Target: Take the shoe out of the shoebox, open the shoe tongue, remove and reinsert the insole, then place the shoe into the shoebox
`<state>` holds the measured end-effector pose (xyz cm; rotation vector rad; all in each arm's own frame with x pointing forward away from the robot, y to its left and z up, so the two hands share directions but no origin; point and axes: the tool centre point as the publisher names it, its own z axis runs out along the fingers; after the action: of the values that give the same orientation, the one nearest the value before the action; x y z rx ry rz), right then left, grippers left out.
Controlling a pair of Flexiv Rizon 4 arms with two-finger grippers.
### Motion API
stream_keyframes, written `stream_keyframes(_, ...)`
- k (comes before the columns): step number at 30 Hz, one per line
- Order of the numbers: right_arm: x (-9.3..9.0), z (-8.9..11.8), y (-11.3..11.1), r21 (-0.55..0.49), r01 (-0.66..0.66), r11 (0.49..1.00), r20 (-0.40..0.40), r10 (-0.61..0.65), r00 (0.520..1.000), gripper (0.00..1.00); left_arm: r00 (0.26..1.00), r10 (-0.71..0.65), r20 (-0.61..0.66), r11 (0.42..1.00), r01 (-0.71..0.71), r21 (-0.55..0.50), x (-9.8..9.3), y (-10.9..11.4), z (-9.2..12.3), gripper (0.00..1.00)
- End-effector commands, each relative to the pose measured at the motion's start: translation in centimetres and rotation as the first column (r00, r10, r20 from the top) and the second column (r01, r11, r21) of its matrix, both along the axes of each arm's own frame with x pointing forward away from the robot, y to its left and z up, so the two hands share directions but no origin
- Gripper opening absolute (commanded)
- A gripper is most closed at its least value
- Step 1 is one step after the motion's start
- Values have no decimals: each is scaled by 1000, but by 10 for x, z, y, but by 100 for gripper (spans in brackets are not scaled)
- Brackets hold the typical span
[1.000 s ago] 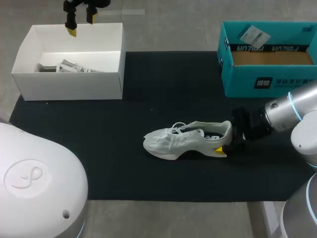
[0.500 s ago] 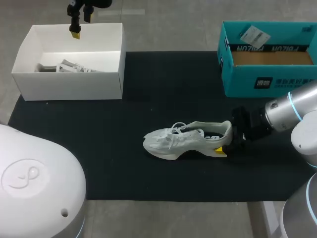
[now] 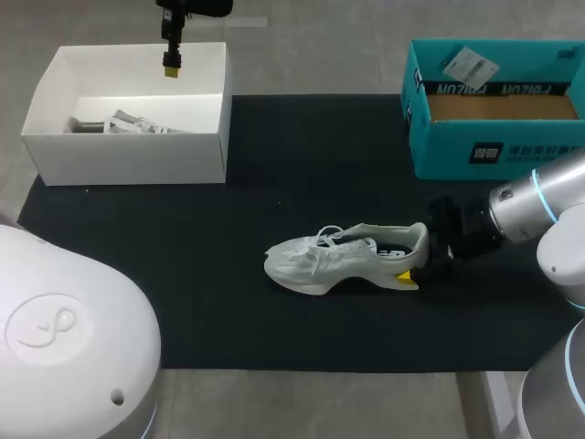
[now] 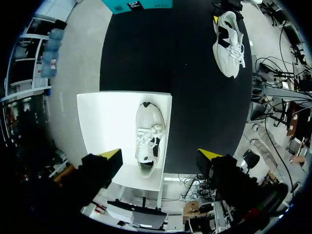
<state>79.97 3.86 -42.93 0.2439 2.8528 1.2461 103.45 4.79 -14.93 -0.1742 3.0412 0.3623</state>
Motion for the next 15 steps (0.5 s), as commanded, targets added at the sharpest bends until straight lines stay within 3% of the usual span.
stream_keyframes(1, -1, 1, 1, -4, 2, 1000, 1, -2, 1000, 0, 775, 631, 25, 766, -619, -174, 5, -11, 1, 100)
stream_keyframes(5, -1, 1, 1, -4, 2, 1000, 1, -2, 1000, 0, 604, 793, 80, 593, -735, -328, -8, -16, 3, 100)
stream_keyframes(6, -1, 1, 1, -4, 2, 1000, 1, -2, 1000, 0, 594, 802, 61, 577, -744, -338, -10, -19, 2, 100)
stream_keyframes(7, -1, 1, 1, -4, 2, 1000, 1, -2, 1000, 0, 551, 833, 41, 524, -763, -378, -14, -21, 3, 100)
stream_keyframes(12, -1, 1, 1, -4, 2, 1000, 1, -2, 1000, 0, 429, 903, -21, 382, -823, -420, -31, -36, 6, 100)
stream_keyframes(15, -1, 1, 1, -4, 2, 1000, 1, -2, 1000, 0, 384, 923, -6, 354, -855, -378, -45, -56, 2, 100)
